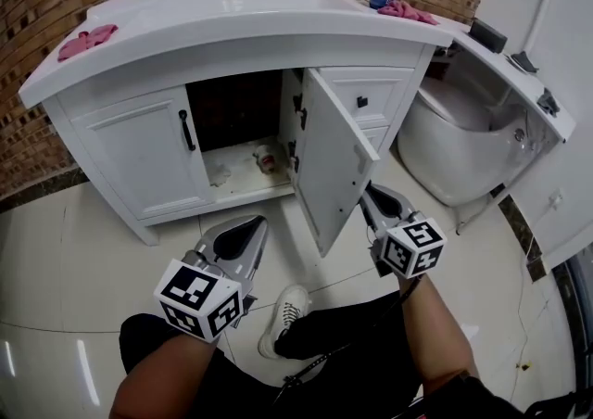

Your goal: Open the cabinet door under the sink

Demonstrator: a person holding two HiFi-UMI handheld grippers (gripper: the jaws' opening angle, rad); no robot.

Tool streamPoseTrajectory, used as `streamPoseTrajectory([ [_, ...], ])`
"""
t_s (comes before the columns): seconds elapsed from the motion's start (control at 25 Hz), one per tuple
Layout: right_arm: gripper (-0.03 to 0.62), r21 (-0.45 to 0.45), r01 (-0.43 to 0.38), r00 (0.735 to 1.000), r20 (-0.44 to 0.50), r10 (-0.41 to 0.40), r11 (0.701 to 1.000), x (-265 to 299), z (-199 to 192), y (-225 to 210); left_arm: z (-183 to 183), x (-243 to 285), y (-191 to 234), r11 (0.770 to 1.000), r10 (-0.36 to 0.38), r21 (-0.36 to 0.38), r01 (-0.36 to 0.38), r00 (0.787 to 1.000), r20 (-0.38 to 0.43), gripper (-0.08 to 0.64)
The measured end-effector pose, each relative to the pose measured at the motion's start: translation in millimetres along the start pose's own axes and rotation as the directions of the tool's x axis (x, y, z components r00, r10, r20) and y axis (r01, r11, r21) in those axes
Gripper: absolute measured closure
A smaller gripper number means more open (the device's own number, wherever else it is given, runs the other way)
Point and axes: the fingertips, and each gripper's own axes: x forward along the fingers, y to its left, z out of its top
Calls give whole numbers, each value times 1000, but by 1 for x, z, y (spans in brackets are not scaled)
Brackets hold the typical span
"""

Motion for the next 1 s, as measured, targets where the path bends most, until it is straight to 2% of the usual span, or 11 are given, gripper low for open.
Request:
streamPoseTrajectory([
  [0.28,560,-14,21,999,25,-20,1000,-12,-2,-5,3,-5,-7,1000,-12,0,12,1000,8,557],
  [0.56,560,48,119,993,-29,-118,992,-37,-6,-6,1,-13,-7,1000,15,20,-15,1000,6,557],
  [0.72,569,77,131,990,-54,-127,988,-54,4,12,4,-19,-5,1000,25,12,-25,1000,12,557],
  [1.0,584,54,123,991,-55,-120,991,-80,24,59,7,-41,2,999,44,12,-45,999,24,557],
])
